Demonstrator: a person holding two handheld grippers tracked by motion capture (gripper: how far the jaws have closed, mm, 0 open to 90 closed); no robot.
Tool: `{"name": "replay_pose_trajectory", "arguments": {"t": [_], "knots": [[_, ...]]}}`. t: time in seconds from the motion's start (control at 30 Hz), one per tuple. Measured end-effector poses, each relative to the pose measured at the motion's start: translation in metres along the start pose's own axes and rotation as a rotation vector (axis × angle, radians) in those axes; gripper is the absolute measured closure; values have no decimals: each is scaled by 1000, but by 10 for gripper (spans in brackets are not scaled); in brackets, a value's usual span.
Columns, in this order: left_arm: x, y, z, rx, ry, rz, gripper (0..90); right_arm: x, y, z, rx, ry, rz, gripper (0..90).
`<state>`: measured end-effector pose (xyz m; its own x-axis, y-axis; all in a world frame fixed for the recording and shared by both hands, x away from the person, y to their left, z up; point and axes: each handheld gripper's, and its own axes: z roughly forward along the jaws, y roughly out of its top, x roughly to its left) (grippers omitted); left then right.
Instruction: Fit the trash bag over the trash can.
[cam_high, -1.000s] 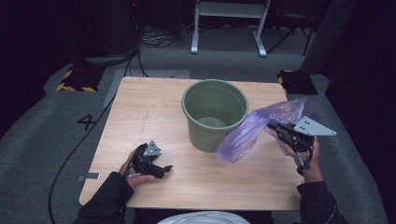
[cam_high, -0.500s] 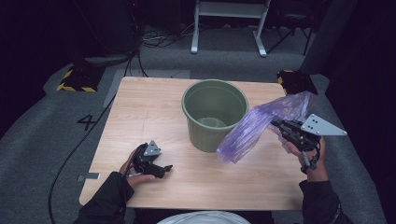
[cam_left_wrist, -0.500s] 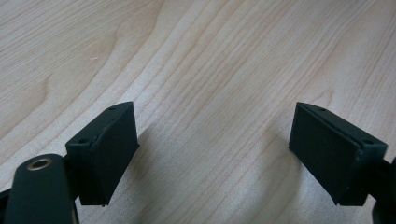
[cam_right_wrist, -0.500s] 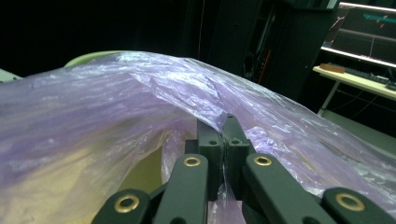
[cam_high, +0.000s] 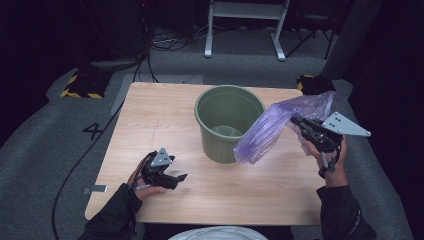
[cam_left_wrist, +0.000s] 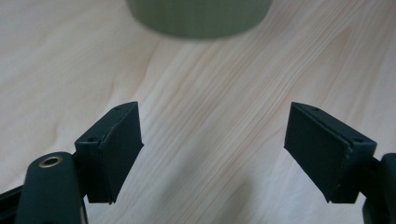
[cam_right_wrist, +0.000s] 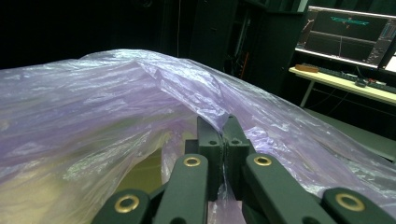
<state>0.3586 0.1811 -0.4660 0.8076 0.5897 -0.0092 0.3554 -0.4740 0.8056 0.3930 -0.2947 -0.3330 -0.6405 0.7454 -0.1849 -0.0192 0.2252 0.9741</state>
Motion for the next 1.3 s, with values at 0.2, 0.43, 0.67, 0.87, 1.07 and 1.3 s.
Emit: {"name": "replay_pose_trajectory", "arguments": {"t": [0.2,0.43,0.67,0.87,1.07,1.3], "knots": [[-9,16,-14,-69,18,47,183,-3,8,3,-7,-10,-1,897],[9,7,-5,-11,64,2,183,-11,16,8,-9,-52,6,897],[8,7,-4,-6,50,6,183,-18,19,21,-6,-85,37,897],[6,3,1,10,46,18,182,-23,21,29,-9,-112,53,897],[6,8,-4,-26,38,7,183,-26,20,39,12,-154,53,897],[1,22,-15,-89,50,16,186,-19,20,52,39,-191,19,897]]}}
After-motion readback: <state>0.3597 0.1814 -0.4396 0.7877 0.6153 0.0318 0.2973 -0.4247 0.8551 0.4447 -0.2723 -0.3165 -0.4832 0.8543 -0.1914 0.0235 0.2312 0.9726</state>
